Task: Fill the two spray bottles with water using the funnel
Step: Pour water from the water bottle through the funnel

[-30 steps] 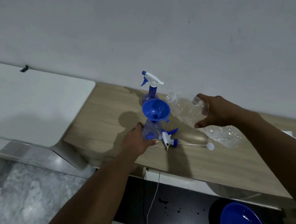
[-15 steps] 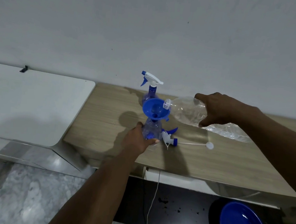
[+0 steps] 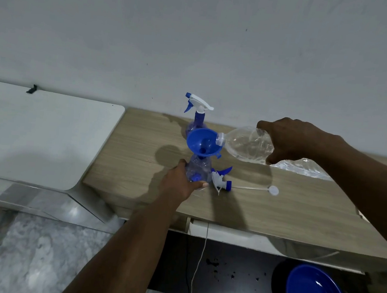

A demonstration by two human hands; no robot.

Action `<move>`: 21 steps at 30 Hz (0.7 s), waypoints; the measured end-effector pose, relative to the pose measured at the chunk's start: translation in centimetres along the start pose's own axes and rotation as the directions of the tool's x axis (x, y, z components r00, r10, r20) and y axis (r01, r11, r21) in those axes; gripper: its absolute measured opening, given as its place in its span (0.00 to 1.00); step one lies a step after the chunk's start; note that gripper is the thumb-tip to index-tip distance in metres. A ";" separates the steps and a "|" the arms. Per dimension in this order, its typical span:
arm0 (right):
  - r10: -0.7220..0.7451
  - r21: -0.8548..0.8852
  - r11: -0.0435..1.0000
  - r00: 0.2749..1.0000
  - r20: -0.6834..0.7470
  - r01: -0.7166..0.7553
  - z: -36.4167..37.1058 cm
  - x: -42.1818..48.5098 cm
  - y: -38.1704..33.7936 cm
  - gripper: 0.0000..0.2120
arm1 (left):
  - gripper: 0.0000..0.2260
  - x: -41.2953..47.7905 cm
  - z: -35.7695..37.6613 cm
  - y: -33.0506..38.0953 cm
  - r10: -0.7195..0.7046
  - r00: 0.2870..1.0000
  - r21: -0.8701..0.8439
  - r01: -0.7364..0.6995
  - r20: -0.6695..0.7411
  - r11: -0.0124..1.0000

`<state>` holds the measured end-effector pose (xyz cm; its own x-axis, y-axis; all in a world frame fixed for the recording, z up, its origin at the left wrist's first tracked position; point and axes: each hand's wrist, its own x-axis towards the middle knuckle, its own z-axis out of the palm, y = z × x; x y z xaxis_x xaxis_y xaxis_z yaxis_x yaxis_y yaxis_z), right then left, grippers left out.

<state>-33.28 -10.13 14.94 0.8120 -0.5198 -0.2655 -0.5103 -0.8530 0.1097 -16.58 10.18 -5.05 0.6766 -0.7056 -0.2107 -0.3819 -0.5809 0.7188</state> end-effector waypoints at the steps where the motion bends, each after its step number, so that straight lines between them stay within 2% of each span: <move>1: 0.002 -0.003 1.000 1.000 0.002 -0.002 -0.1 0.0 0.0 0.36 | 0.33 0.0 0.0 0.0 -0.001 1.000 0.002 0.001 -0.003 1.000; 21: 0.002 -0.080 0.997 1.000 -0.021 -0.004 -1.0 -0.1 -0.3 0.36 | 0.33 -0.1 0.0 0.2 -0.011 1.000 0.025 0.011 -0.003 1.000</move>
<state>-32.95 -9.82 15.92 0.8164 -0.5227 -0.2455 -0.4891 -0.8519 0.1871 -16.71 10.16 -4.87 0.6824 -0.6981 -0.2168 -0.3899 -0.5986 0.6998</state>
